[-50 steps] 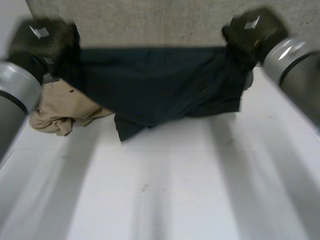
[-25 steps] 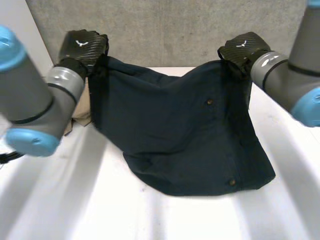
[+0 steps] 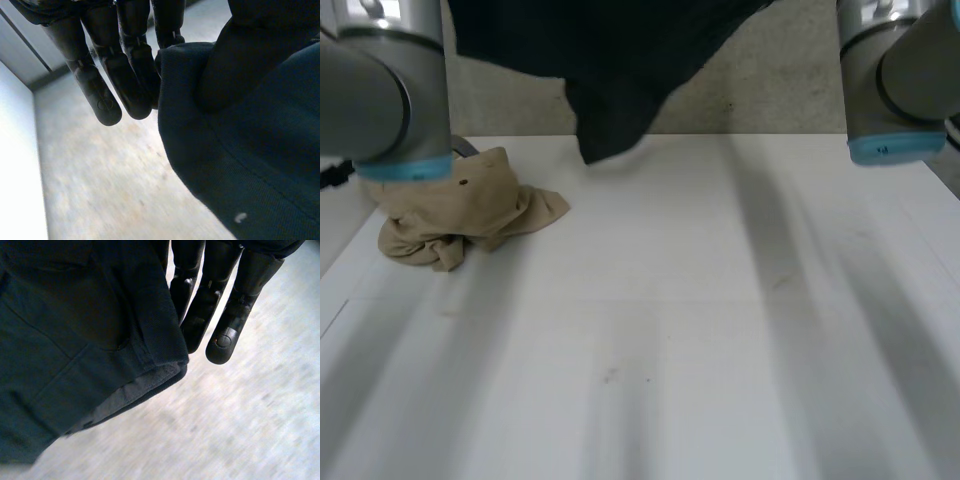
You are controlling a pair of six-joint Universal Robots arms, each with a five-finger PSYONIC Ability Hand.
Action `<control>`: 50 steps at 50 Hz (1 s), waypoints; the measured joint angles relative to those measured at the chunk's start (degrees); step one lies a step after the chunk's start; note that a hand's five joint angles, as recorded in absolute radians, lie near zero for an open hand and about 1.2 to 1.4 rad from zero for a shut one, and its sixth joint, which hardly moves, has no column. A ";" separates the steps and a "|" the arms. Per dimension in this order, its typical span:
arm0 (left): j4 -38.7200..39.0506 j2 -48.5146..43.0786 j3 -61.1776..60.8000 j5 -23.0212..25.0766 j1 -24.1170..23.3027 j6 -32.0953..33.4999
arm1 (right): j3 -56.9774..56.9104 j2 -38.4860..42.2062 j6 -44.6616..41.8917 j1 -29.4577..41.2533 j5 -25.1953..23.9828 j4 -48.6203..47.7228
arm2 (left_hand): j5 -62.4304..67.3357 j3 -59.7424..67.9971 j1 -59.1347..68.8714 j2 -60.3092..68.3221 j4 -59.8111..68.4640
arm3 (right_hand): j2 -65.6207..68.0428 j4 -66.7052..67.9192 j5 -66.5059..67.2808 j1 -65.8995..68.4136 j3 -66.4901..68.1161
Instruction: Fold the laundry.
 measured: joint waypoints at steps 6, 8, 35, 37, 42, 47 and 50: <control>-5.53 -0.17 -9.77 0.34 -0.17 -0.08 | 4.03 1.94 -0.32 -0.04 -0.74 12.34 | 0.00 0.00 0.00 0.00 0.00 | 0.00 0.00 0.00 0.00 0.00; -8.82 -1.59 -13.20 0.33 -0.32 0.08 | 6.06 3.35 -0.58 -0.04 -1.27 15.37 | 0.00 0.00 0.00 0.00 0.00 | 0.00 0.00 0.00 0.00 0.00; -58.52 8.57 -31.54 -6.26 -5.20 10.98 | 36.71 -8.11 -13.18 -0.71 -4.36 44.87 | 0.00 0.00 0.00 0.03 0.00 | 0.00 0.00 0.00 0.00 1.01; -63.69 11.09 -33.67 -5.90 -6.45 13.68 | 43.65 -13.41 -17.48 -0.96 -4.42 47.89 | 0.00 0.00 0.00 0.03 0.00 | 0.00 0.00 0.00 0.00 1.02; -72.72 14.82 -37.66 -4.17 -10.34 17.97 | 54.65 -21.96 -26.47 -1.67 -4.48 51.90 | 0.00 0.00 0.00 0.03 0.00 | 0.00 0.00 0.00 0.00 1.01; -75.75 15.44 -38.59 -2.64 -13.00 19.61 | 60.23 -26.85 -31.01 -2.45 -5.08 53.61 | 0.00 0.00 0.00 0.03 0.00 | 0.00 0.00 0.00 0.00 1.01; -73.43 12.86 -35.55 -2.29 -13.00 19.89 | 60.03 -27.16 -29.99 -3.09 -6.06 53.13 | 0.00 0.00 0.00 0.03 0.00 | 0.00 0.00 0.00 0.00 1.01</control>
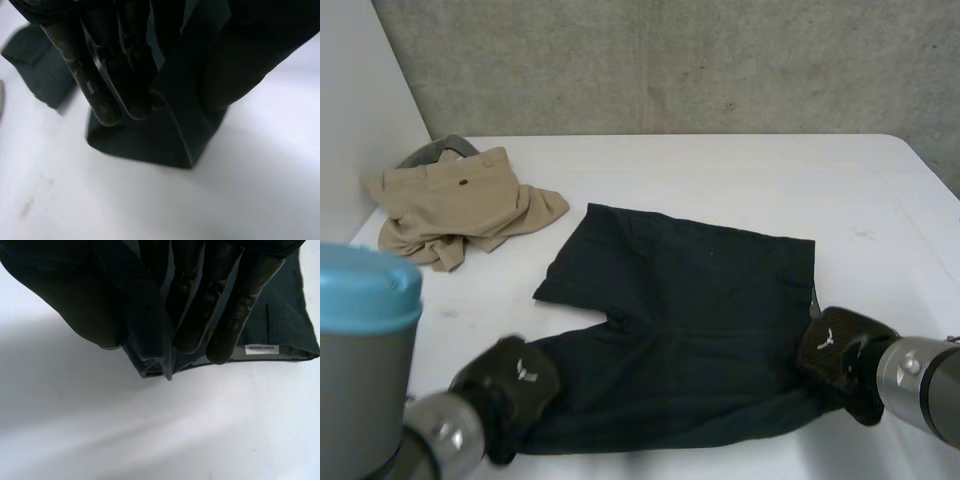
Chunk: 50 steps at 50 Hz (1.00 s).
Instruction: Fold the laundry.
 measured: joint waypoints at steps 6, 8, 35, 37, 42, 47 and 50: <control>10.89 -8.84 10.11 -0.19 1.95 0.00 | -4.89 5.00 5.87 -1.23 -0.85 -6.41 | 0.00 0.00 0.00 0.00 0.00 | 0.00 0.00 0.00 0.00 0.00; 14.41 -11.22 12.74 -0.25 2.46 -0.03 | -6.52 6.89 7.75 -1.29 -0.61 -8.98 | 0.00 0.00 0.00 0.00 0.00 | 0.00 0.00 0.08 0.00 0.00; 62.59 -51.94 47.68 6.35 7.38 0.08 | -41.15 44.38 9.57 2.83 15.58 -47.68 | -19.73 -20.10 -23.03 -21.59 -20.38 | -54.17 -54.69 -51.59 -44.36 -55.62; 64.98 -51.90 46.42 6.50 7.25 -0.05 | -41.59 44.25 10.96 2.71 16.25 -48.40 | -36.65 -37.81 -42.39 -38.38 -37.36 | -54.63 -54.86 -52.05 -44.46 -56.55; 72.55 -47.42 38.61 6.05 6.77 -0.93 | -37.67 37.10 18.37 2.20 16.69 -48.33 | -52.73 -56.38 -54.00 -57.09 -57.34 | -54.63 -54.86 -52.08 -44.46 -56.55; 76.39 -39.74 28.69 3.83 6.12 -2.25 | -29.22 24.25 25.75 1.71 13.83 -43.46 | -52.73 -56.38 -54.00 -57.16 -57.35 | -54.63 -54.86 -52.08 -44.46 -56.55; 74.49 -33.33 22.79 1.12 5.49 -3.71 | -24.29 18.71 28.06 0.87 10.13 -37.30 | -52.72 -56.38 -54.00 -57.16 -57.36 | -54.63 -54.86 -52.08 -44.46 -56.55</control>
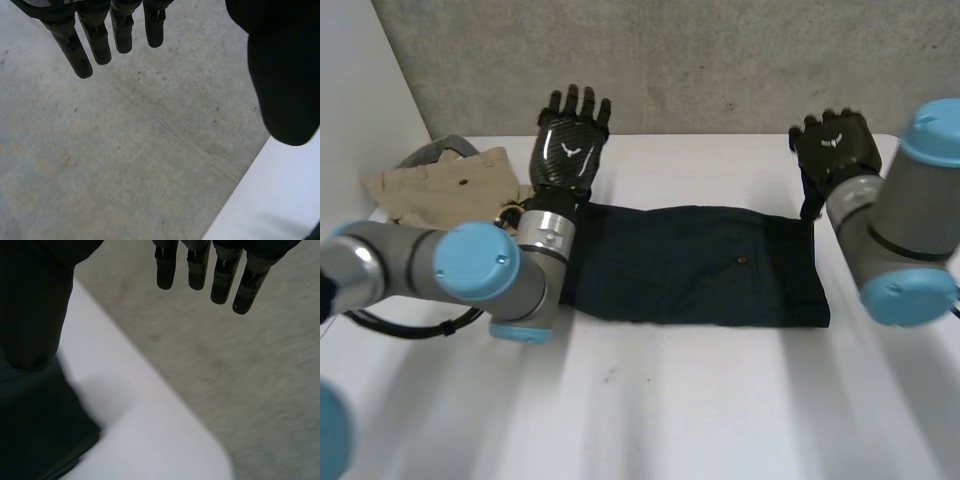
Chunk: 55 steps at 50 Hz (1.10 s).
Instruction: Fold the laundry.
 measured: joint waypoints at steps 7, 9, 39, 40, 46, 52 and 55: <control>-12.70 11.01 -7.41 -1.86 -0.94 -7.31 | 6.72 -3.42 3.97 -2.56 -6.20 12.48 | 0.00 0.00 0.00 0.00 0.00 | 0.00 0.00 0.00 0.00 0.00; -21.73 14.52 -8.70 0.66 -1.04 -13.24 | 9.34 -3.41 6.19 -3.51 -7.99 14.67 | 0.00 0.00 0.00 0.00 0.00 | 0.00 0.00 0.00 0.00 0.00; -45.36 19.61 -10.70 10.49 0.04 -28.41 | 16.71 1.75 3.94 -10.54 -8.50 -3.36 | 0.00 0.00 0.00 0.00 0.00 | 53.60 54.83 48.44 34.39 53.87; -45.38 20.36 -10.89 10.47 0.16 -28.41 | 17.09 -0.25 0.46 -11.58 -7.96 -3.25 | 0.00 0.00 0.00 0.00 0.00 | 53.61 54.83 50.75 34.39 53.87; -45.47 22.55 -11.41 10.43 0.72 -28.42 | 16.77 -3.60 -14.92 -13.58 -5.99 -2.17 | 0.00 0.00 0.00 0.00 0.00 | 54.03 54.83 51.77 34.39 53.87; -45.41 24.34 -11.53 10.37 1.69 -28.38 | 12.23 -3.74 -29.59 -10.18 -3.09 -3.38 | 0.00 0.00 0.00 0.00 0.00 | 54.37 54.86 52.03 34.40 53.89; -45.27 24.68 -11.31 10.17 2.23 -28.39 | 10.24 -3.37 -31.44 -5.51 -4.61 -4.86 | 0.00 0.00 0.00 0.00 0.00 | 54.60 54.86 52.03 34.39 54.13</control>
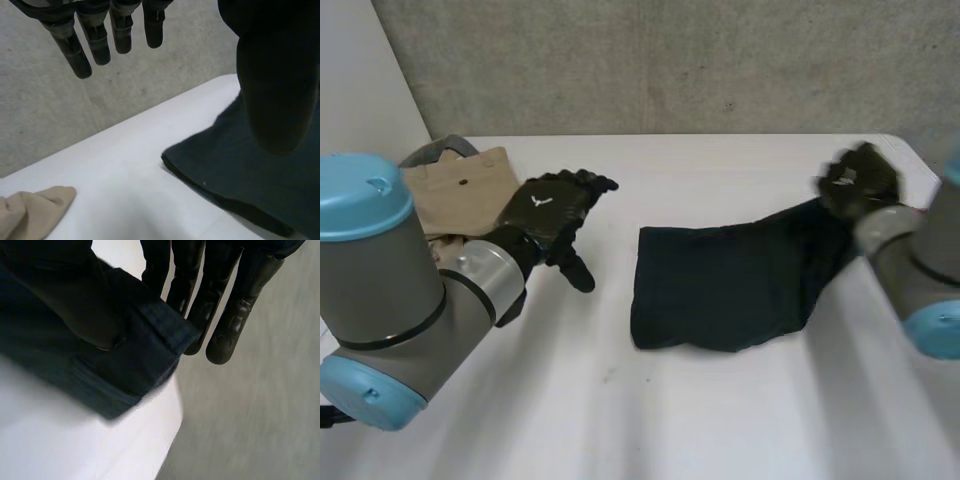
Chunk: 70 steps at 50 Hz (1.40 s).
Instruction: Fold the laundry.
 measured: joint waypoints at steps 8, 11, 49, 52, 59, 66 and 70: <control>2.78 -0.12 1.83 -4.64 1.63 -0.04 | 0.72 3.43 0.35 17.70 -19.93 -2.45 | 0.00 0.00 0.00 0.00 0.00 | -0.40 -0.26 -0.11 -0.05 0.68; 4.07 -0.76 2.81 -6.10 1.63 -0.01 | 2.02 4.32 2.30 20.00 -23.88 -1.51 | 0.00 0.00 0.00 0.00 0.00 | -31.81 -30.45 -28.31 -17.28 -28.88; -7.99 -35.25 31.40 -2.34 -6.79 5.52 | -25.15 22.69 42.89 6.11 -9.52 26.56 | 3.49 2.65 4.14 3.31 3.33 | -54.96 -54.92 -52.06 -35.98 -54.53; -8.33 -32.55 30.48 -3.09 -6.85 6.58 | -23.84 20.84 42.66 5.94 -9.39 26.51 | 3.48 2.01 4.12 2.35 2.28 | -54.95 -54.92 -52.06 -36.08 -54.58; -8.18 -23.33 28.24 -3.26 -7.02 7.02 | -17.00 13.10 45.23 5.57 -9.09 21.57 | -0.09 1.22 2.73 1.52 1.23 | -54.96 -54.92 -52.06 -36.08 -54.58; -9.23 -12.26 24.44 0.84 -6.78 6.08 | -1.86 1.00 53.83 3.45 -5.71 11.53 | -0.08 1.21 2.73 1.27 1.14 | -54.96 -54.92 -52.06 -36.08 -54.58; -12.15 -8.17 22.08 5.25 -6.04 4.67 | 4.89 -1.76 58.48 2.25 -5.01 9.76 | -0.09 1.21 2.73 1.27 1.14 | -54.96 -54.92 -52.06 -36.08 -54.58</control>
